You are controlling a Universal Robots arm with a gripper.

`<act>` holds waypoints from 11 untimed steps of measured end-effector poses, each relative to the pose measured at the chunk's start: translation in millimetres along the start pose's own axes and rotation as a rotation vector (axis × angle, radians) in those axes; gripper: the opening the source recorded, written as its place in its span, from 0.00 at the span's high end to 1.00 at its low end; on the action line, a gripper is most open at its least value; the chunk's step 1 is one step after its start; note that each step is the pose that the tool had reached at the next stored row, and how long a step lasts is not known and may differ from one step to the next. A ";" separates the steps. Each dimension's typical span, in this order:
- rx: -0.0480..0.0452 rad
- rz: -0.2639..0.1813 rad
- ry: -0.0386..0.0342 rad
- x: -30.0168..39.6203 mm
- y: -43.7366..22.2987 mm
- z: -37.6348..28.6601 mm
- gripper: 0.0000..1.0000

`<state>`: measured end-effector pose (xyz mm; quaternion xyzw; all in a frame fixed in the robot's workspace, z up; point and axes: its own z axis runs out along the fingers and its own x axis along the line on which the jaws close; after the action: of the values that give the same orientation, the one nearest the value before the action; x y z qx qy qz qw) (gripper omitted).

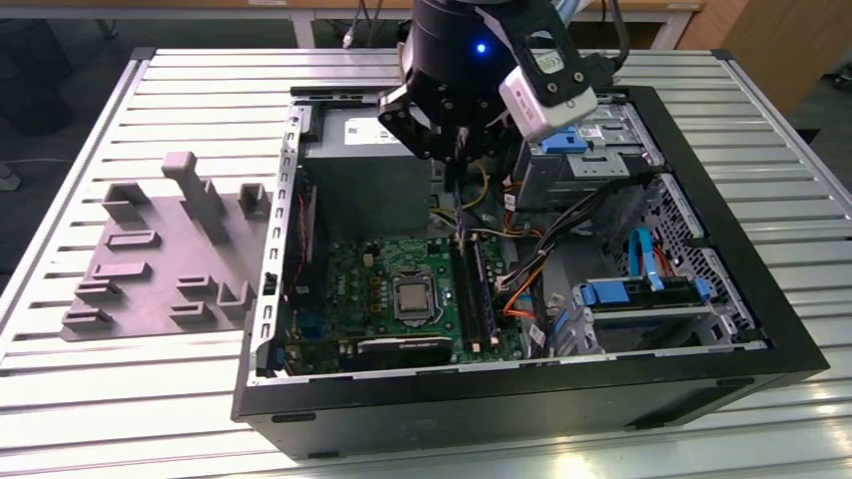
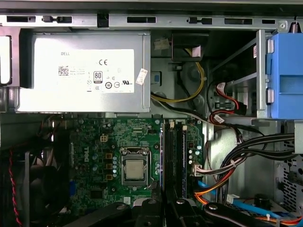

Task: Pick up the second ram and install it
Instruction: 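Insert the second ram into the second slot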

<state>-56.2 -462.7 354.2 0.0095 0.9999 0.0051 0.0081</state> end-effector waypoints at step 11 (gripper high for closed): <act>0.0003 -0.006 0.0083 -1.8 -2.8 14.6 0.85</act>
<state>-54.3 -465.3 339.6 0.0063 1.0000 0.0050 0.0040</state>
